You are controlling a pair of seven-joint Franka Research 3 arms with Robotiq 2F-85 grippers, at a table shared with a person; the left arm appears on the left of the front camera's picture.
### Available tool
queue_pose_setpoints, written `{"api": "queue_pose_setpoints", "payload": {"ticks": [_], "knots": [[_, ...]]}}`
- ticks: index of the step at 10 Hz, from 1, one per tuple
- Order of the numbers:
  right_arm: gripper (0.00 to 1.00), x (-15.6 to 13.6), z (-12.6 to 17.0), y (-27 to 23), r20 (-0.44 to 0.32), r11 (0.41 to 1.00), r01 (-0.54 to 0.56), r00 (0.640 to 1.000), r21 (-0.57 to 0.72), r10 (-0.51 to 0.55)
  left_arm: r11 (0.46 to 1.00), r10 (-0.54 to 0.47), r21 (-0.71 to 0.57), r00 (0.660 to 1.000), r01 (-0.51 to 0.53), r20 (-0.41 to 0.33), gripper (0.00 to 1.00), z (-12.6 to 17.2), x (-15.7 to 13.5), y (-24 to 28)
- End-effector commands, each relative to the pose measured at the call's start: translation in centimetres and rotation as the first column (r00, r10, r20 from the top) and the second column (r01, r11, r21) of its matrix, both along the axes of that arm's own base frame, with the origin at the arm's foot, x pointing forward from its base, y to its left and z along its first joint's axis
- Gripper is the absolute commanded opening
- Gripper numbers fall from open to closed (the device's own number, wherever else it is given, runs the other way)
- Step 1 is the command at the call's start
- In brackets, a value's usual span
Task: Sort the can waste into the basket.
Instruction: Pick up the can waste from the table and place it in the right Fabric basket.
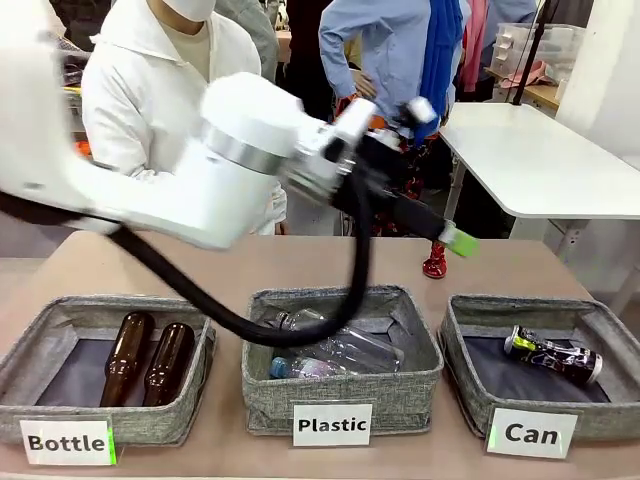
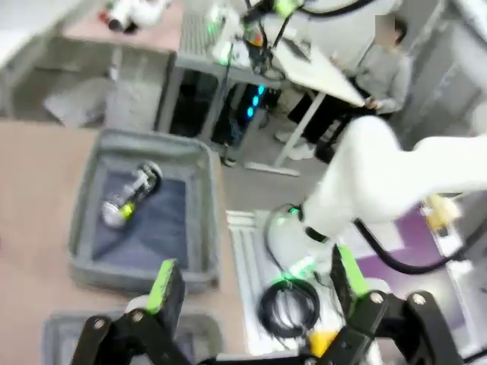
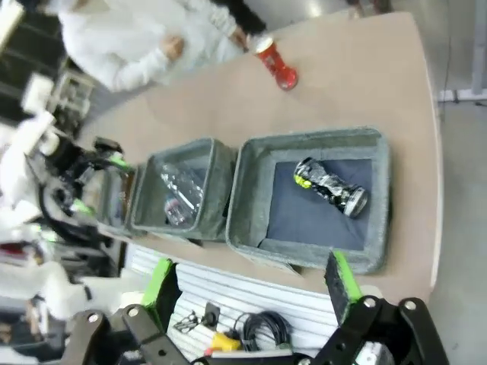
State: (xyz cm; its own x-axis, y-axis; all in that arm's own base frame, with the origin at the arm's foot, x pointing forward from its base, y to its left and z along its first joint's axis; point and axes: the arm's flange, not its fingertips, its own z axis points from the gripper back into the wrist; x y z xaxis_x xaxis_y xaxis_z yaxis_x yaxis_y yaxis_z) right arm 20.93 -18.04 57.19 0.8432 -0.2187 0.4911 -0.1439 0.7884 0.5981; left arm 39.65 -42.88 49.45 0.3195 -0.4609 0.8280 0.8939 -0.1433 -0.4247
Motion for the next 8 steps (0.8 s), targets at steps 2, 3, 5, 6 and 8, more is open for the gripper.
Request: {"api": "queue_pose_setpoints", "payload": {"ticks": [2, 3, 5, 6, 8], "knots": [[1.0, 5.0, -0.1, 5.7, -0.022, 0.989, -0.147, 0.989, 0.006, 0.147, 0.99, 0.138, -0.021, 0.982, -0.142, -0.131, 1.0, 2.7, -1.5, 12.8], [1.0, 7.8, -1.0, 8.2, -0.048, 0.978, -0.205, 0.977, 0.023, 0.206, 0.98, 0.179, -0.039, 0.956, -0.193, -0.231, 1.0, 2.2, -1.6, 17.5], [1.0, 11.5, -2.8, 12.3, -0.066, 0.887, -0.4, 0.903, 0.23, 0.425, 0.93, 0.262, -0.133, 0.869, -0.344, -0.419, 1.0, 0.9, -1.7, 25.9], [1.0, 13.2, -3.5, 13.7, -0.019, 0.803, -0.458, 0.865, 0.38, 0.502, 0.876, 0.33, -0.16, 0.806, -0.456, -0.491, 1.0, -0.5, -1.0, 30.3], [1.0, 16.0, -6.1, 15.1, 0.059, 0.758, -0.399, 0.899, 0.516, 0.434, 0.724, 0.444, -0.19, 0.659, -0.663, -0.608, 1.0, -3.9, -1.3, 38.9]]}}
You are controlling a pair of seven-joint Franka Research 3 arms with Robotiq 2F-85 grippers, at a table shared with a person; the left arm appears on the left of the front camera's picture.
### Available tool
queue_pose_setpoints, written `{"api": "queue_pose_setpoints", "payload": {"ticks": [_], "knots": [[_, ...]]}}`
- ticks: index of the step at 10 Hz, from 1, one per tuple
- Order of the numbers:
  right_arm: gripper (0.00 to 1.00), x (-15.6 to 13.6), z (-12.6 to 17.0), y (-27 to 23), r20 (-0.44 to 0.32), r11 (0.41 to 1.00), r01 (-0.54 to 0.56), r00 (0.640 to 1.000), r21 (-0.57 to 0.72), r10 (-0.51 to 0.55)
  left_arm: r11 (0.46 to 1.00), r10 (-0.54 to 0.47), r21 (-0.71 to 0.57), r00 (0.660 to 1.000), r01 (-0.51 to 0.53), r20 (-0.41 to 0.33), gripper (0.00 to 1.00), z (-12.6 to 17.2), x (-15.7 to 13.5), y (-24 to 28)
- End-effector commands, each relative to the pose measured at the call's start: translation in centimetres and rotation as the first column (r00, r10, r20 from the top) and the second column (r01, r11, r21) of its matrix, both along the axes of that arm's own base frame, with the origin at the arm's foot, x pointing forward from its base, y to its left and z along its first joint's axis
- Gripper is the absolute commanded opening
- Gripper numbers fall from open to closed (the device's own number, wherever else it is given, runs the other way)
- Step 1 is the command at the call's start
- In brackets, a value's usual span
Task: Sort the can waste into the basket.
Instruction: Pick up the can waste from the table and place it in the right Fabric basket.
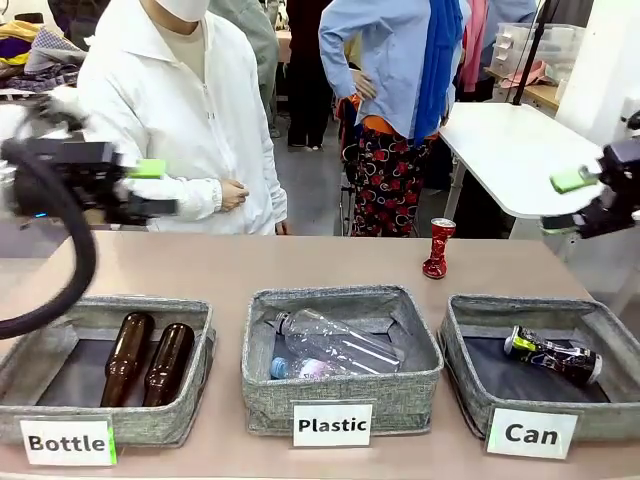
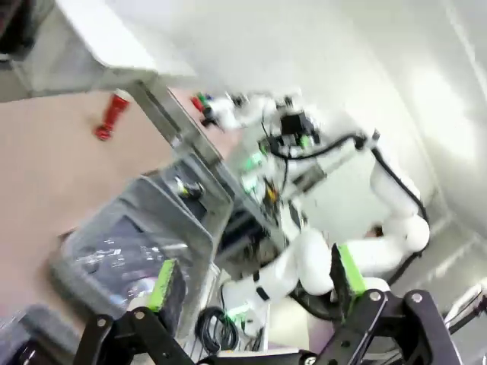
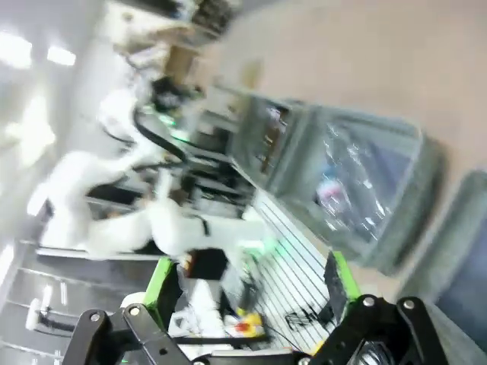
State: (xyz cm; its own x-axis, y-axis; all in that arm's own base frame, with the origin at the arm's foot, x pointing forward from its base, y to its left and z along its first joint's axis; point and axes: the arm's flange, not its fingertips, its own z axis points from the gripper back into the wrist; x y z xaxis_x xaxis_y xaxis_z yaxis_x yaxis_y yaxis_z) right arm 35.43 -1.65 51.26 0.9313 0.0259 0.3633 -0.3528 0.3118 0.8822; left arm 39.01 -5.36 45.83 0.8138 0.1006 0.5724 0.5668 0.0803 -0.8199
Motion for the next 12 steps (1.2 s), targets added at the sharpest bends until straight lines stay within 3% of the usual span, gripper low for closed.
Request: {"api": "queue_pose_setpoints", "payload": {"ticks": [1, 2, 3, 4, 12], "knots": [[1.0, 2.0, -1.1, -1.5, 0.019, 0.986, 0.097, 0.995, 0.136, -0.1, 0.977, 0.186, -0.093, 0.981, -0.191, -0.059, 1.0, -1.6, -1.6, 4.9], [1.0, 2.4, -1.3, -2.3, -0.003, 0.976, 0.157, 0.987, 0.148, -0.159, 0.982, 0.179, -0.064, 0.984, -0.18, -0.021, 1.0, -3.0, -2.8, 7.7], [1.0, 2.3, -0.8, -3.2, 0.012, 0.965, 0.255, 0.967, 0.056, -0.256, 0.986, 0.165, 0.014, 0.986, -0.165, 0.032, 1.0, -4.5, -4.0, 9.5], [1.0, 2.2, -1.8, -1.7, -0.021, 0.986, 0.101, 0.995, 0.129, -0.099, 0.981, 0.181, -0.052, 0.981, -0.185, -0.063, 1.0, -2.6, -0.9, 7.6], [1.0, 2.2, -1.8, -1.7, -0.021, 0.986, 0.101, 0.995, 0.129, -0.099, 0.981, 0.181, -0.052, 0.981, -0.185, -0.063, 1.0, -2.6, -0.9, 7.6]]}}
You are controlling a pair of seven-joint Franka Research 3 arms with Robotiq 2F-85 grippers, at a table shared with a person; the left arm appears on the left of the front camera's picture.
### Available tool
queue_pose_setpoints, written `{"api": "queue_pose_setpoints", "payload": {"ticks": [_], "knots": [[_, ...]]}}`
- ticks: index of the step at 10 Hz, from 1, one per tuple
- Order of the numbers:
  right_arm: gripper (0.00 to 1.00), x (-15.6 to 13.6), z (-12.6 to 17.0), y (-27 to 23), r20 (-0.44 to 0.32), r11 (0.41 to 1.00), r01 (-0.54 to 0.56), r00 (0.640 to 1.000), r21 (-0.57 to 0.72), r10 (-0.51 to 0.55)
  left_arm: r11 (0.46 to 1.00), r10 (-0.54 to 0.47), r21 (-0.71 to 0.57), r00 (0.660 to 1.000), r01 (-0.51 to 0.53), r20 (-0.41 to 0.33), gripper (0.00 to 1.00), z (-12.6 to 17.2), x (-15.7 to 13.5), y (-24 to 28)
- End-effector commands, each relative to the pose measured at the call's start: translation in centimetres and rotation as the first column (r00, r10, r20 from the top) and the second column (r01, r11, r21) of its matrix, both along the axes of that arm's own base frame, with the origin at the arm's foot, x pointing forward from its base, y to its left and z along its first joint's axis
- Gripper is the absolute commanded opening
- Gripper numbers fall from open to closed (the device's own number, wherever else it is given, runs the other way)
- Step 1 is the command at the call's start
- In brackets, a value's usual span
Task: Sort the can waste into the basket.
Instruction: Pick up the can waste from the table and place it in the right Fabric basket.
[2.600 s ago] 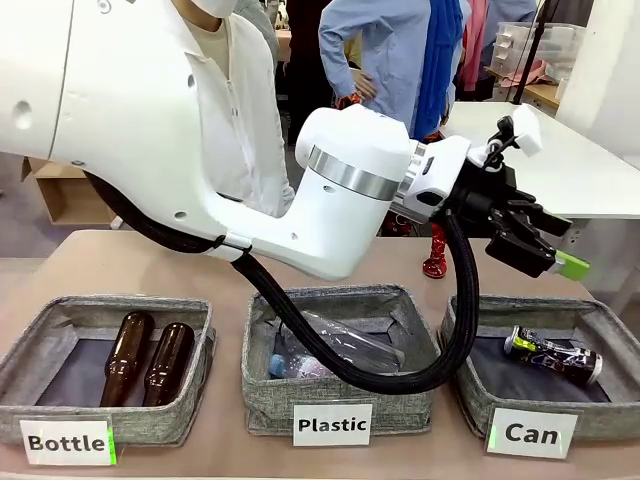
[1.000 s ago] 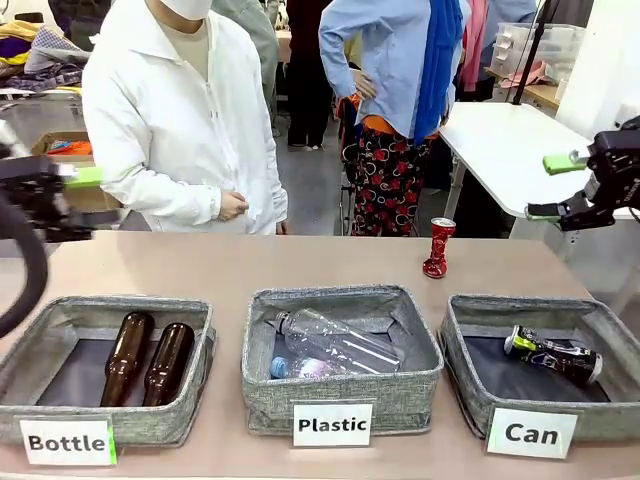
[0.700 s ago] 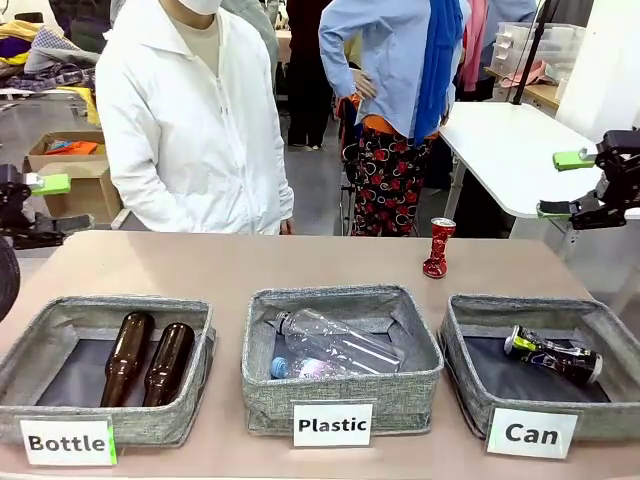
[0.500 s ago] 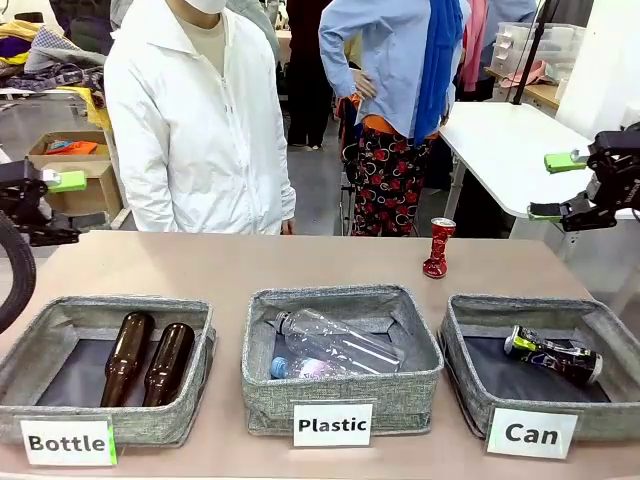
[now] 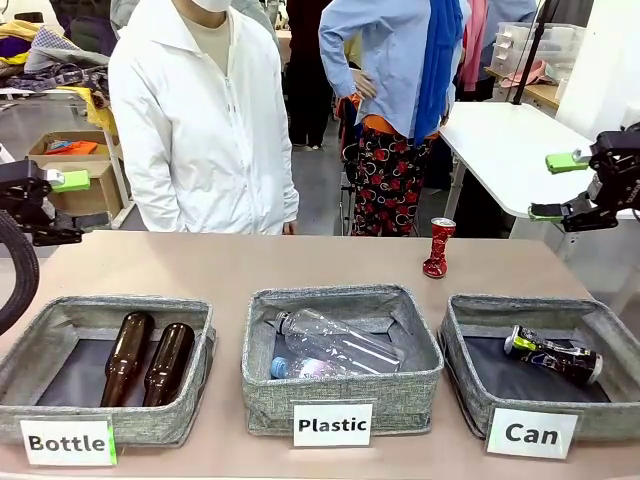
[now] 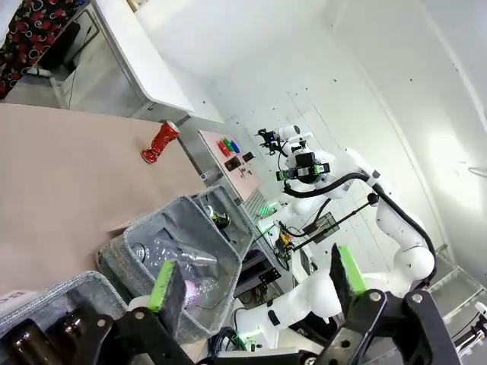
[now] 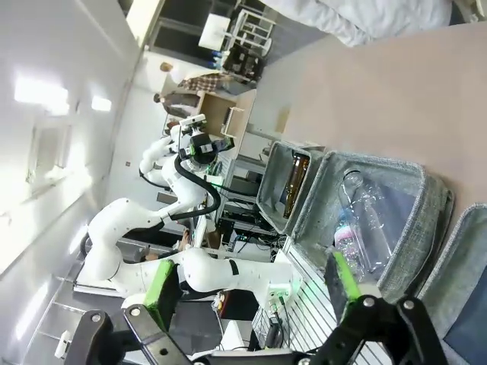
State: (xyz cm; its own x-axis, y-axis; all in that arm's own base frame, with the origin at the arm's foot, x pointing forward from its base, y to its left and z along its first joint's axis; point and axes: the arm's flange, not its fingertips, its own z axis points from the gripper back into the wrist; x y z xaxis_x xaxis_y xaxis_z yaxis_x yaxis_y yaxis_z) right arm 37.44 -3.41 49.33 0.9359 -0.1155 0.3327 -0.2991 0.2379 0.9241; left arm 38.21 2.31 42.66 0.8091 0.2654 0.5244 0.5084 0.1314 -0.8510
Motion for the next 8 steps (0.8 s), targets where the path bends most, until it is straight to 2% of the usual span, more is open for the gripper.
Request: {"api": "queue_pose_setpoints", "payload": {"ticks": [1, 2, 3, 4, 5, 7, 8], "knots": [[1.0, 0.2, 0.1, 0.1, 0.014, 1.0, -0.005, 1.0, 0.01, 0.005, 1.0, 0.015, -0.01, 1.0, -0.015, -0.009, 1.0, 0.5, -0.1, -0.1], [1.0, 0.0, 0.0, 0.0, 0.0, 1.0, 0.0, 1.0, 0.0, 0.0, 1.0, 0.015, -0.01, 1.0, -0.015, -0.009, 1.0, 0.5, -0.1, -0.1], [1.0, 2.3, -0.2, 0.1, 0.127, 0.981, 0.019, 0.992, -0.191, 0.006, 1.0, 0.015, -0.01, 1.0, -0.015, -0.009, 1.0, 0.5, -0.1, -0.1], [1.0, 4.4, -1.5, -0.5, 0.227, 0.947, 0.0, 0.971, -0.32, 0.077, 1.0, 0.015, -0.01, 1.0, -0.015, -0.009, 1.0, 0.5, -0.1, -0.1], [1.0, 5.6, -3.3, -1.4, 0.279, 0.896, -0.087, 0.933, -0.434, 0.226, 1.0, 0.015, -0.01, 1.0, -0.015, -0.009, 1.0, 0.5, -0.1, -0.1], [1.0, 6.5, -5.9, -3.2, 0.35, 0.788, 0.028, 0.905, -0.615, 0.241, 1.0, 0.015, -0.01, 1.0, -0.015, -0.009, 1.0, 0.5, -0.1, -0.1], [1.0, 7.1, -7.7, -1.8, 0.355, 0.708, 0.082, 0.902, -0.701, 0.247, 1.0, 0.015, -0.01, 1.0, -0.015, -0.009, 1.0, 0.5, -0.1, -0.1]]}}
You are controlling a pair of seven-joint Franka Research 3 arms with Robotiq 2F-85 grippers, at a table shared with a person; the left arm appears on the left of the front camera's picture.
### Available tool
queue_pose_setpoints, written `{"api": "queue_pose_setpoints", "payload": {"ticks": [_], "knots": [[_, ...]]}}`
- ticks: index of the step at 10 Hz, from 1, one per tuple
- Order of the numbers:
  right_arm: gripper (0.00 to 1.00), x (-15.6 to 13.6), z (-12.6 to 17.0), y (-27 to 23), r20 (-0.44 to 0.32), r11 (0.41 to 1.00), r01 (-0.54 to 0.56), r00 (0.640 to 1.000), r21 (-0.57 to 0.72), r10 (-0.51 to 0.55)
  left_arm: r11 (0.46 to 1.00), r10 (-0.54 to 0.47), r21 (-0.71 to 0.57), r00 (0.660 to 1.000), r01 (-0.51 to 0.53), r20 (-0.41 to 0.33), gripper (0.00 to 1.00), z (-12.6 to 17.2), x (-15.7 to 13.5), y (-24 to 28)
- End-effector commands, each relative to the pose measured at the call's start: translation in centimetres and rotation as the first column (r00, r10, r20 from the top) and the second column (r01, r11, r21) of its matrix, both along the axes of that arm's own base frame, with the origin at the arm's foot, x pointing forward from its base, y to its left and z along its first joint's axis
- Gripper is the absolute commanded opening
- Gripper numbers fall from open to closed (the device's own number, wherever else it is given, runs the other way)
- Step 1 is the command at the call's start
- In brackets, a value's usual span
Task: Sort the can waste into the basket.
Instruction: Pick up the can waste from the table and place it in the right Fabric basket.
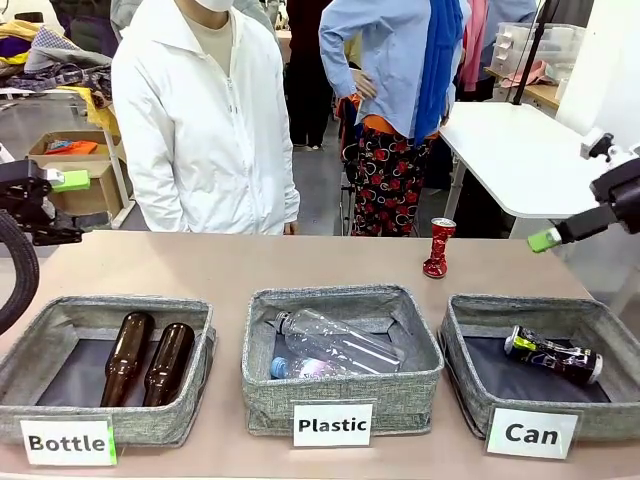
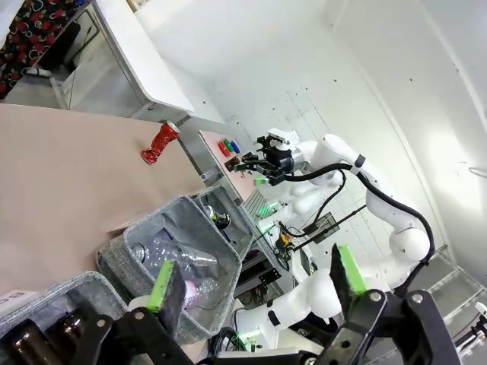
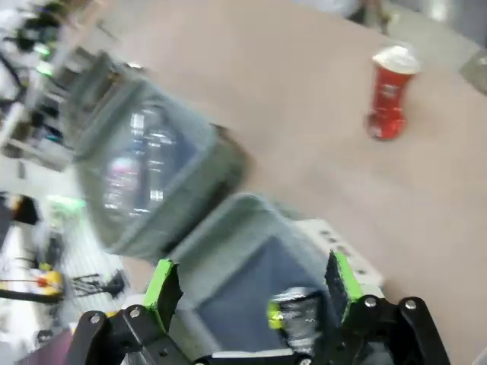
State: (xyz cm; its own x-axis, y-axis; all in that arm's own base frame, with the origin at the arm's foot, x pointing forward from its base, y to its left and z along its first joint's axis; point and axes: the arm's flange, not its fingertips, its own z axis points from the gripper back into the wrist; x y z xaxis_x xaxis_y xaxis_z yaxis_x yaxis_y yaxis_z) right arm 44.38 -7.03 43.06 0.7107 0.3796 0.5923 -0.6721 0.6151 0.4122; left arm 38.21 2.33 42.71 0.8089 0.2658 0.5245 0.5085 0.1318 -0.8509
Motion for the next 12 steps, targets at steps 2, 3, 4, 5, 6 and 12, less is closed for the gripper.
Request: {"api": "queue_pose_setpoints", "payload": {"ticks": [2, 3, 4, 5, 6, 12], "knots": [[1.0, 0.7, -2.2, 4.0, 0.172, 0.935, 0.281, 0.954, -0.215, -0.247, 1.0, 0.014, -0.01, 1.0, -0.014, -0.009, 1.0, 0.5, -0.1, -0.1], [1.0, 0.7, -1.1, 0.3, 0.069, 0.995, 0.035, 0.997, -0.093, -0.028, 1.0, 0.014, -0.01, 1.0, -0.014, -0.009, 1.0, 0.5, -0.1, -0.1], [1.0, 0.7, -1.1, 0.3, 0.069, 0.995, 0.035, 0.997, -0.093, -0.028, 1.0, 0.014, -0.01, 1.0, -0.014, -0.009, 1.0, 0.5, -0.1, -0.1], [1.0, 0.7, -1.1, 0.3, 0.069, 0.995, 0.035, 0.997, -0.093, -0.028, 1.0, 0.014, -0.01, 1.0, -0.014, -0.009, 1.0, 0.5, -0.1, -0.1], [1.0, 0.9, -1.9, 1.4, 0.113, 0.984, 0.092, 0.991, -0.149, -0.076, 1.0, 0.014, -0.01, 1.0, -0.014, -0.009, 1.0, 0.5, -0.1, -0.1], [1.0, 9.9, -0.4, -3.7, 0.372, 0.999, -0.012, 0.928, -0.053, 0.031, 1.0, 0.014, -0.01, 1.0, -0.014, -0.009, 1.0, 0.5, -0.1, -0.1]]}}
